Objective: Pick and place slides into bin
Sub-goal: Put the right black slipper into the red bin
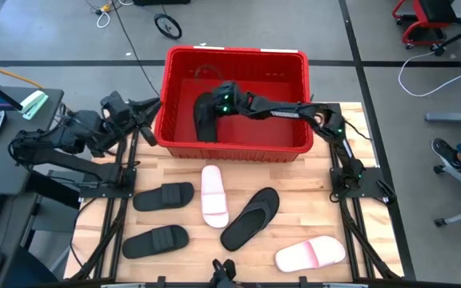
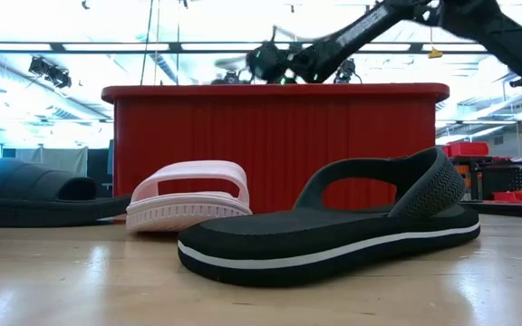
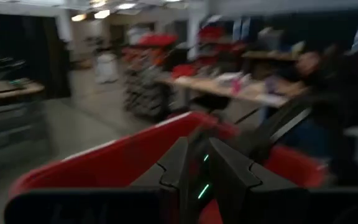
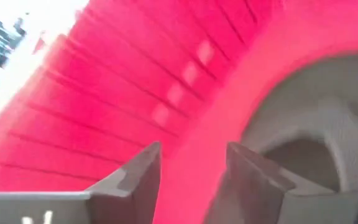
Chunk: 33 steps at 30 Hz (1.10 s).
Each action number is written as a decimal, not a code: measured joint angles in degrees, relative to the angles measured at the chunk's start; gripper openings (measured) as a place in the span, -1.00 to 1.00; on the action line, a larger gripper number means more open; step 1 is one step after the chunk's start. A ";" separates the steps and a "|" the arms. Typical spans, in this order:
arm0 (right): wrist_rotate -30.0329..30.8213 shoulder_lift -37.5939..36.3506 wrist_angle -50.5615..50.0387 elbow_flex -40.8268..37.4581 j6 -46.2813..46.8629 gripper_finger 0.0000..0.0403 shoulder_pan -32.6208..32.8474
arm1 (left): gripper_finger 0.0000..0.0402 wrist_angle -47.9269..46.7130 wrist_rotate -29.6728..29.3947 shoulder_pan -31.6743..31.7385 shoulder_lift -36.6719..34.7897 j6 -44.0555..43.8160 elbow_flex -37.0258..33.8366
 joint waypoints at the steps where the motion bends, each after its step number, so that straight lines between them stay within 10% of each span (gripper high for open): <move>1: -0.24 -1.93 0.64 0.00 -0.58 -0.10 -0.04 | -0.68 -1.92 -1.92 0.50 0.02 -1.38 0.00; 5: -2.58 -11.08 -0.44 0.11 -5.31 -0.16 0.57 | -0.71 -8.95 -1.09 5.33 0.67 -12.83 0.00; 9: -3.01 -20.81 -3.53 0.09 -9.87 -0.18 2.14 | -0.76 -12.27 11.75 13.18 3.18 -17.89 0.02; 20: 4.22 -37.73 -9.23 0.13 -22.82 -0.19 12.86 | -0.70 -13.02 44.82 37.74 27.34 -6.82 4.61; 33: 13.62 -38.47 -26.81 0.04 -24.86 -0.19 20.48 | -0.68 -24.00 53.90 44.82 55.49 7.11 25.36</move>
